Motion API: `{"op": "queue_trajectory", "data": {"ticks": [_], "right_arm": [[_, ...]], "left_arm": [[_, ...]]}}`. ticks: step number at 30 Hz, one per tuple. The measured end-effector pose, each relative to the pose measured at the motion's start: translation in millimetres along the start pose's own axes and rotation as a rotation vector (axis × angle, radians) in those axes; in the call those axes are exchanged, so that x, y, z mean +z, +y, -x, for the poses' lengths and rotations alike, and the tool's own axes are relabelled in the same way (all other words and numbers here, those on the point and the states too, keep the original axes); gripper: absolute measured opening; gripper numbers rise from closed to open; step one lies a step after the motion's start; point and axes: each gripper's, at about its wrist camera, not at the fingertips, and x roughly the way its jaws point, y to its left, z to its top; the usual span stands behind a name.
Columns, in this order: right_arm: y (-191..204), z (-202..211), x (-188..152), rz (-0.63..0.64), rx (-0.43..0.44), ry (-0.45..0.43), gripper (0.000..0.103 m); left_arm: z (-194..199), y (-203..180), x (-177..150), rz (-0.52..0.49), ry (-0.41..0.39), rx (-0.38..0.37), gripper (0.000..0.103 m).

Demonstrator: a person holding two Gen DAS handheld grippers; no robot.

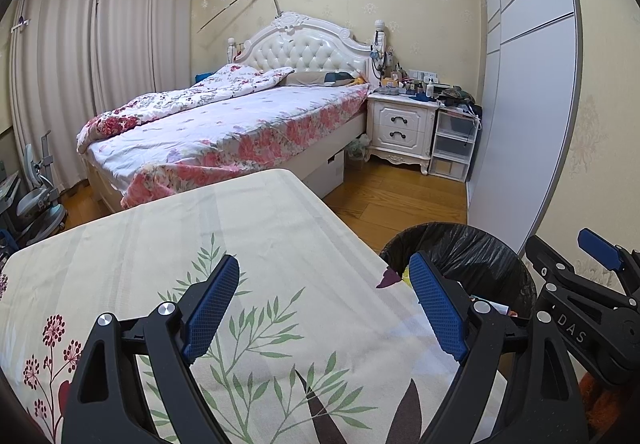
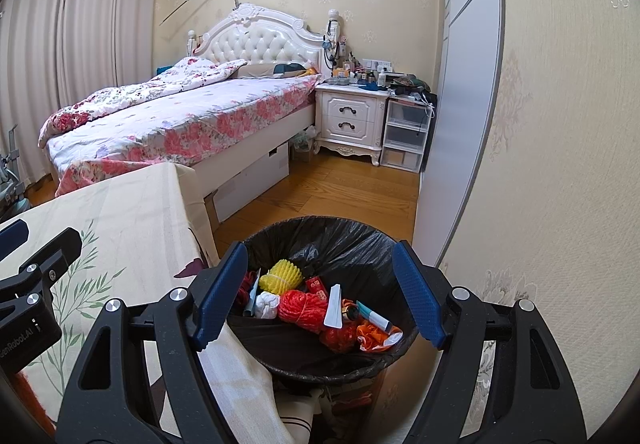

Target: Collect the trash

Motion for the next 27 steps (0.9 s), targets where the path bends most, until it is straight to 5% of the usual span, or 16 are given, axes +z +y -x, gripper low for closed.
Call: {"op": "queue_trajectory", "data": {"ticks": [27], "right_arm": [[0.9,0.1,-0.7,0.000,0.000,0.000,0.073]], "left_arm": [[-1.2,-4.1,-3.7,0.006,-0.005,-0.003,0.084]]}}
